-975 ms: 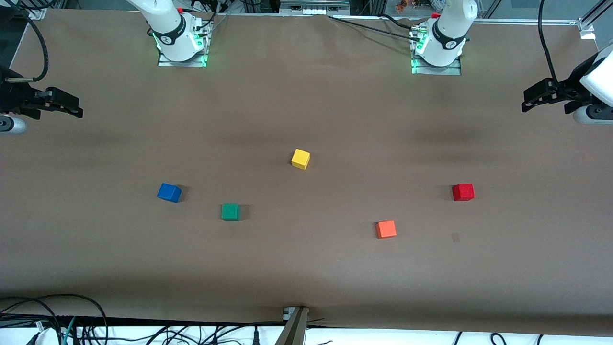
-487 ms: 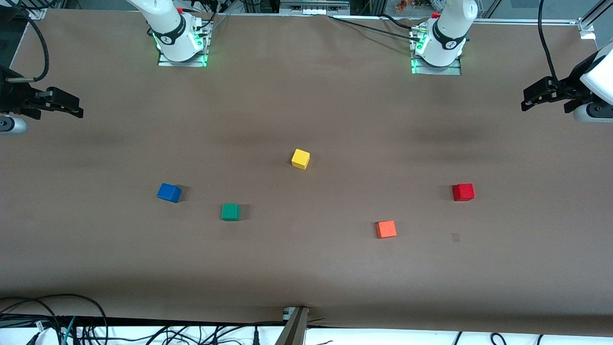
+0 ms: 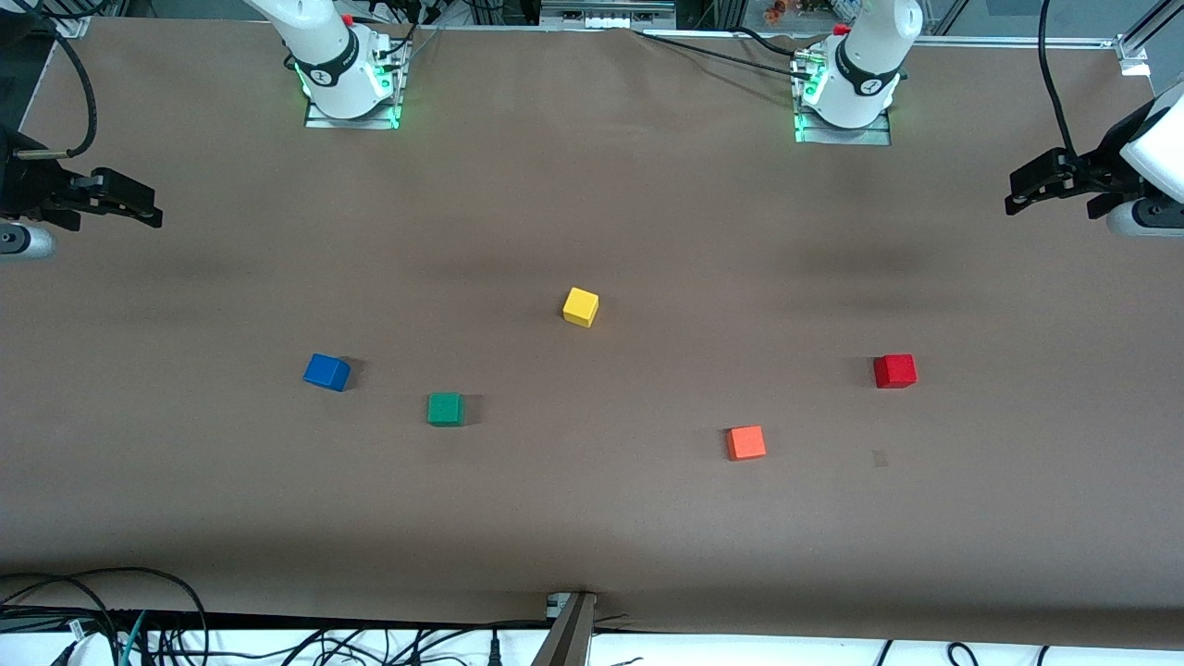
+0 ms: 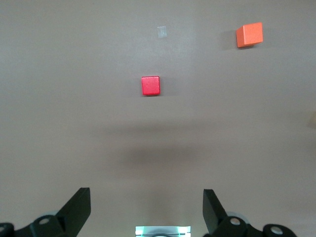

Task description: Pass red block to right arm, stack on blue

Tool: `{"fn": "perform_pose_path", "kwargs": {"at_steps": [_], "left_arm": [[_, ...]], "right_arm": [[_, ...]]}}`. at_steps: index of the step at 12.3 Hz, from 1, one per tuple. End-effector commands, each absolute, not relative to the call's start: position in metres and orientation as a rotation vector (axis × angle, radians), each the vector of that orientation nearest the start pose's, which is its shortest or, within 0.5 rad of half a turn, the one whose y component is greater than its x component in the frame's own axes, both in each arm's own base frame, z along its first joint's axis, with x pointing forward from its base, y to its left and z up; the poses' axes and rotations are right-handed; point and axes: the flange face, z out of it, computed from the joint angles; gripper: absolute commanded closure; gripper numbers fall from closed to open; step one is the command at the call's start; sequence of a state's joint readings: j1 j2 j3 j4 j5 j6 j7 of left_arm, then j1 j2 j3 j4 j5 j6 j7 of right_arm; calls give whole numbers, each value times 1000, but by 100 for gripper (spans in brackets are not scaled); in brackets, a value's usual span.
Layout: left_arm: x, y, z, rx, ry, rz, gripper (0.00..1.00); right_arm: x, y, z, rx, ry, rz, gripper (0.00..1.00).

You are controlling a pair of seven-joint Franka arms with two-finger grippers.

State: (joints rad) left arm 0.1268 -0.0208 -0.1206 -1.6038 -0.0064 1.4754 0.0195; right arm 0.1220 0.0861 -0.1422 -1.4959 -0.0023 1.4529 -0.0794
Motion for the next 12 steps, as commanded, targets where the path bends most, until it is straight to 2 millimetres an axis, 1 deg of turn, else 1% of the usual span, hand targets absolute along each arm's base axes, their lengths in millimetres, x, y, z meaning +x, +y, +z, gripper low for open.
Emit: {"fn": "perform_pose_path", "kwargs": {"at_steps": [1,3,9,11,12], "left_arm": [[531,1,613,-3152,34,153,0],[532,-6,611,-3149,60,160,0],[533,-9,605,-3148,77,191,0],[545,-8,596,-3165,70,158,0],[556,-8,582,-3170,76,160,0]], "right_arm": [[570,-6,606,-3129,-95,186,0],[570,-5,606,-3129,-97,188,0],[570,-2,605,-3129,-104,191,0],[571,-4,602,-3127,-97,200,0],[571,-5,602,-3127,-95,198,0]]}}
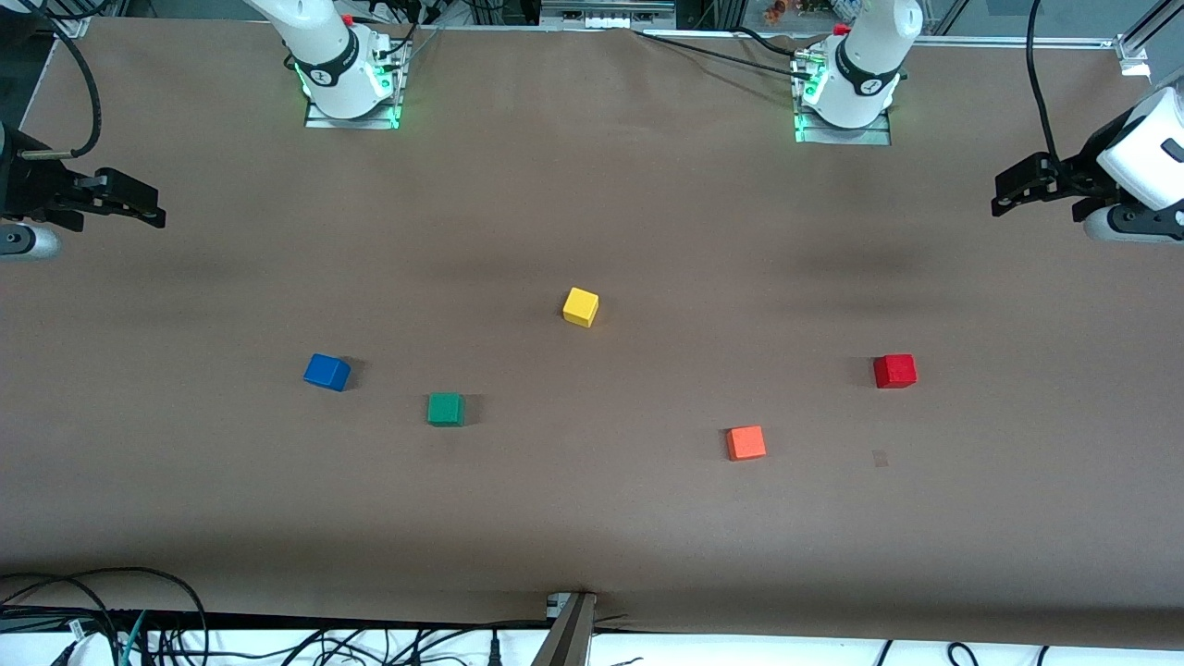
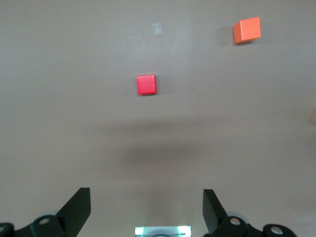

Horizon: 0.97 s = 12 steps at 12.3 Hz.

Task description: Pass red block to right arm, stack on blue

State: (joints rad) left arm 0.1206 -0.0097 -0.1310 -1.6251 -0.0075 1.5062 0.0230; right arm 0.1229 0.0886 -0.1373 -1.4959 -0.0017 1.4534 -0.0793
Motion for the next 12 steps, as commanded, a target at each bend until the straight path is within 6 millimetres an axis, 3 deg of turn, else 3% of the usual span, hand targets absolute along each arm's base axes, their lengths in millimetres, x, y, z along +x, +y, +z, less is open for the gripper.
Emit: {"fn": "perform_pose_path", "kwargs": {"at_steps": [1,3,5,6,7,8,9,12], "left_arm": [[560,-10,579,-3156,84,145,0],[563,-11,575,-3161,81,147,0],[568,-1,554,-3162,69,224,0],[570,2,556,-3168,71,212,0],[574,-5,553,-3163,91,219,0],[585,-8,530,-3163,103,286,0],[588,-6,524,-3162,105,294,0],[605,26,477,-3160,165,395,0]], "right_arm": [[572,-3,601,-3130,-104,201,0],[572,-4,601,-3129,-97,200,0],[572,-3,601,-3129,-102,200,0],[572,-3,601,-3128,-99,198,0],[572,-2,601,-3127,-102,200,0],[572,-2,601,-3128,-102,198,0],[572,-2,601,-3127,-102,191,0],[575,1,600,-3127,-109,169,0]]}}
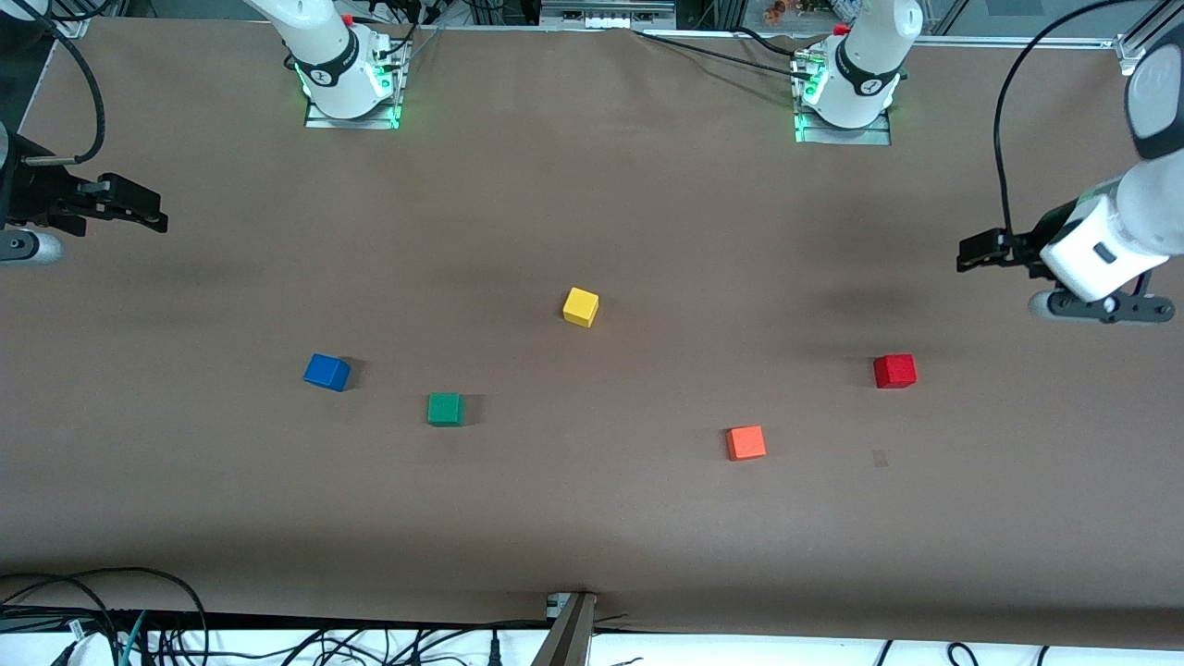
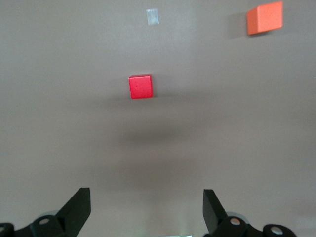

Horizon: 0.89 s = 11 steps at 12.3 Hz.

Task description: Pass red block to right arm, stack on blue

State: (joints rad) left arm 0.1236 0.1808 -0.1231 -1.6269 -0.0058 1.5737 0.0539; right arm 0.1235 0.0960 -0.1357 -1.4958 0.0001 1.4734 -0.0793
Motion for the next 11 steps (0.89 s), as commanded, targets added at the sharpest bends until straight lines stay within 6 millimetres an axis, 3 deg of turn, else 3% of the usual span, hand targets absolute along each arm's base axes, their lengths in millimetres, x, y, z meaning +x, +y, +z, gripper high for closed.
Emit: {"fn": "perform_pose_path", "kwargs": {"at_steps": [1,3,4,6,7,10,11], "left_arm": [[613,30,459,-3146,166,402,0],[632,40,402,-3162,145,386,0],[641,54,362,-3174,110,368,0],[649,58,275,-3191,94,302,0],[651,60,253,-3194,60,283,0],[650,55,244,-3191,-2,306,0],[650,53,232,-3191,4,323,0]], "right_arm": [[577,3,597,-3126,-114,164,0],[579,9,591,-3124,-130,183,0],[583,12,580,-3116,-135,215,0],[586,24,572,-3075,-166,242,0],[586,30,573,-3052,-171,232,0],[589,52,564,-3004,-220,254,0],[590,53,561,-3003,-218,260,0]]}}
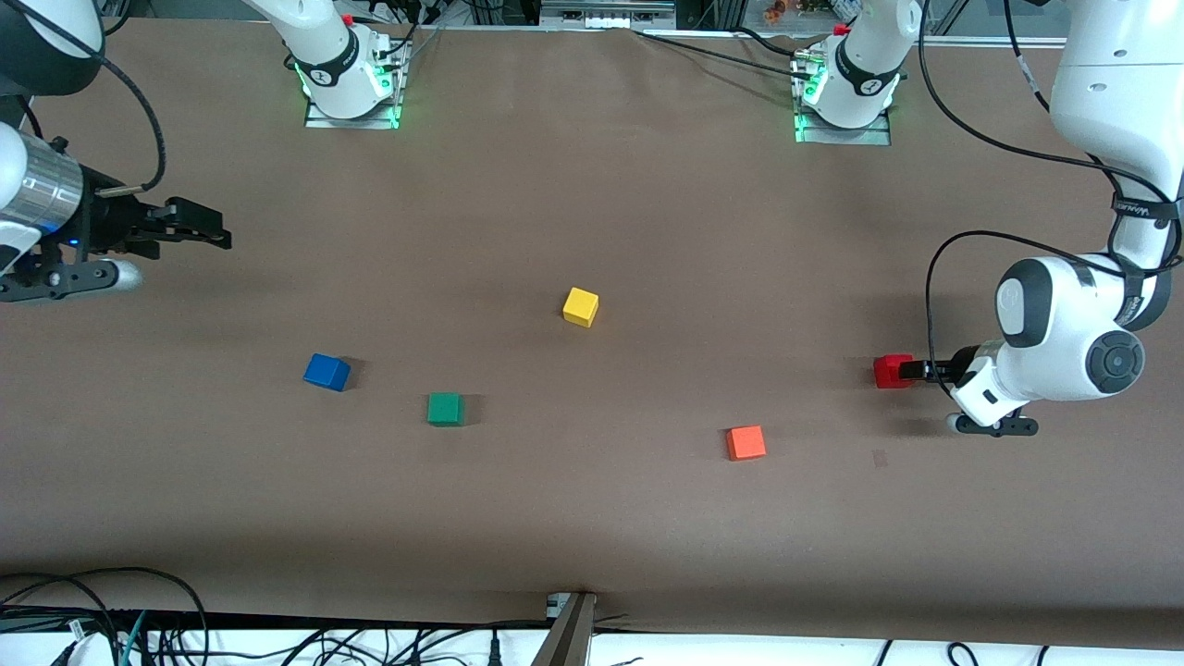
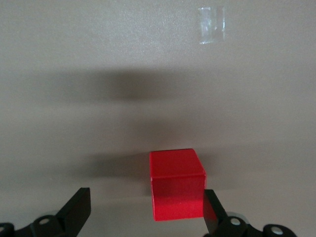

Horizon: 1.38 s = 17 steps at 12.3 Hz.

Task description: Pass red block to right arm, stack on blue

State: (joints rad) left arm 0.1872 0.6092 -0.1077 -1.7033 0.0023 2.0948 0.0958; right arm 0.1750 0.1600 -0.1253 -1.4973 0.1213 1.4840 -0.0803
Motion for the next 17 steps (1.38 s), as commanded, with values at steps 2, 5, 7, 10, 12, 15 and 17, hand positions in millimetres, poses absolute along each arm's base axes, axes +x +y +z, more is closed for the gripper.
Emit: {"fn": "perform_pose_path", "kwargs": {"at_steps": [2,5,7,10,12,15,17], "left_arm": [[649,47,211,-3196,11,342,0],[630,26,196,-3186,64,378,0],[625,23,190,-3181,87,329,0],[628,22,188,-3140,151,307,0],[628,25,190,-3142,167,311,31],[628,23,192,-3140,182,330,100],[635,26,210,-3138,169,326,100]], "right_arm": [[593,51,552,-3004,-223,285,0],[597,53,545,-3001,-207,293,0],[604,76,522,-2939,-209,346,0],[620,99,476,-2790,-150,412,0],[632,111,459,-2707,-107,365,0],[643,147,427,-2552,-61,369,0],[648,159,410,-2492,-27,379,0]]}}
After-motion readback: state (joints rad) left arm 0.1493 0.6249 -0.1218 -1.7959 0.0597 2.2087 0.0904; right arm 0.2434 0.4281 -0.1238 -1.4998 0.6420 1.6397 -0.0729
